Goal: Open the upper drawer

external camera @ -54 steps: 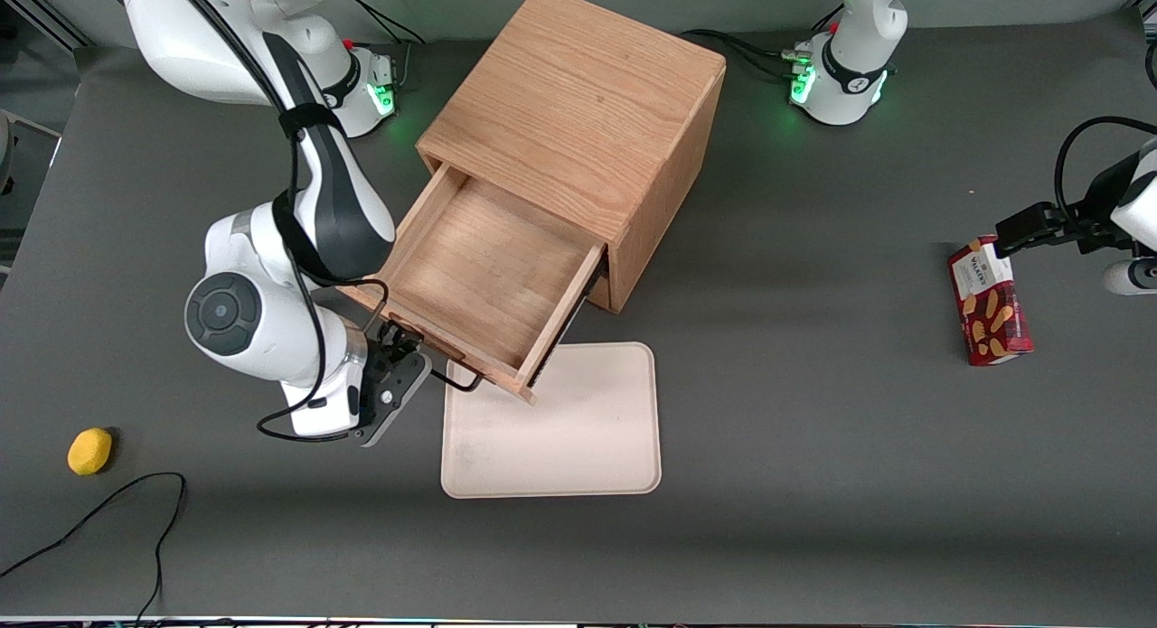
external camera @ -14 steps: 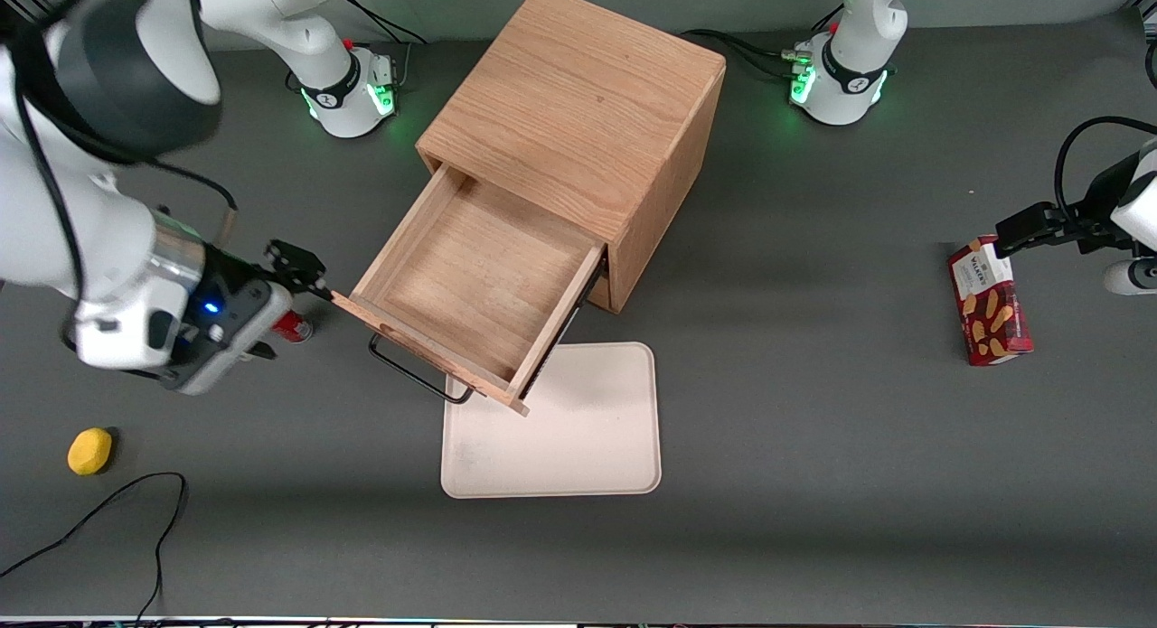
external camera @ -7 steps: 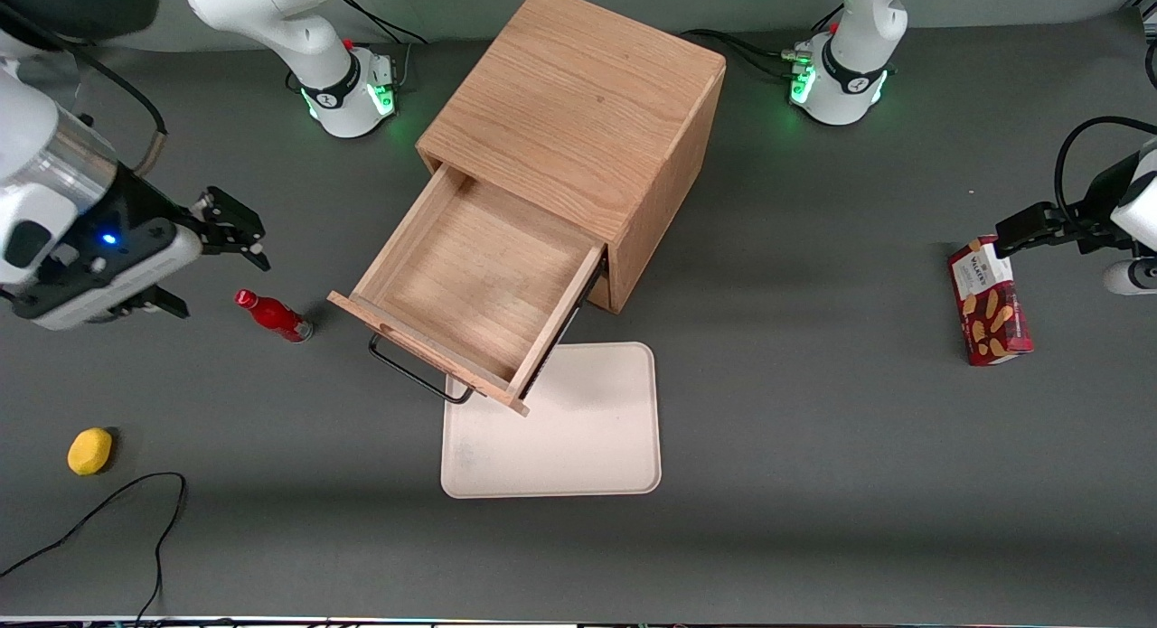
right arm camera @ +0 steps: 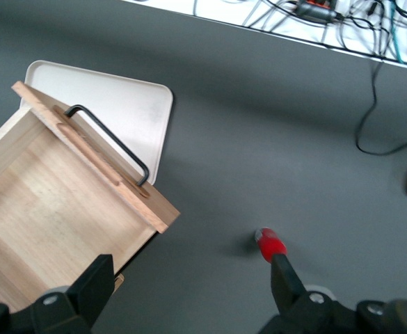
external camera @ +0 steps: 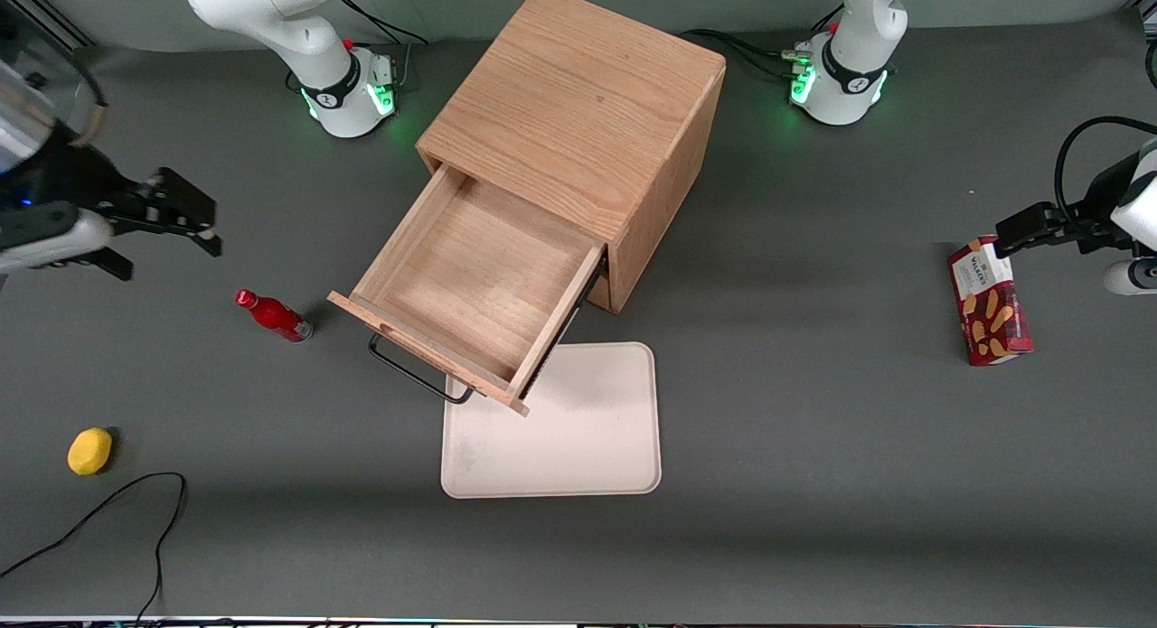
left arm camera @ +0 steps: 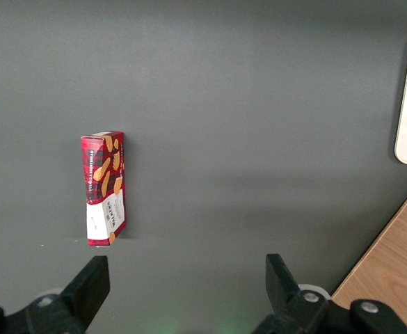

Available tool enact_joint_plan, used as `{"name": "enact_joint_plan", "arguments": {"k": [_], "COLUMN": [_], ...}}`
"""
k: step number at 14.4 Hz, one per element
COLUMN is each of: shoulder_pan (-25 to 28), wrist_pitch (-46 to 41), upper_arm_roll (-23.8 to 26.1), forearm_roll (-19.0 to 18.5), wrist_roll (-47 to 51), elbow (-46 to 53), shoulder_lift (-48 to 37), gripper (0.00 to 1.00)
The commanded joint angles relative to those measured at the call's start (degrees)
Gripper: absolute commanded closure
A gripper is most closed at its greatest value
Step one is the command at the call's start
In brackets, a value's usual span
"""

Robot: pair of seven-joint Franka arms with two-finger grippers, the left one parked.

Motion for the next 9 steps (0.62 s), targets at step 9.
{"name": "enact_joint_plan", "arguments": {"k": [9], "shoulder_pan": [-11.45], "wrist_pitch": [2.28], "upper_arm_roll": [2.94], "forearm_roll": [-1.06], "wrist_roll": [1.71], "elbow": [-12.41], "shoulder_lift": [-9.62], "gripper": [0.0]}}
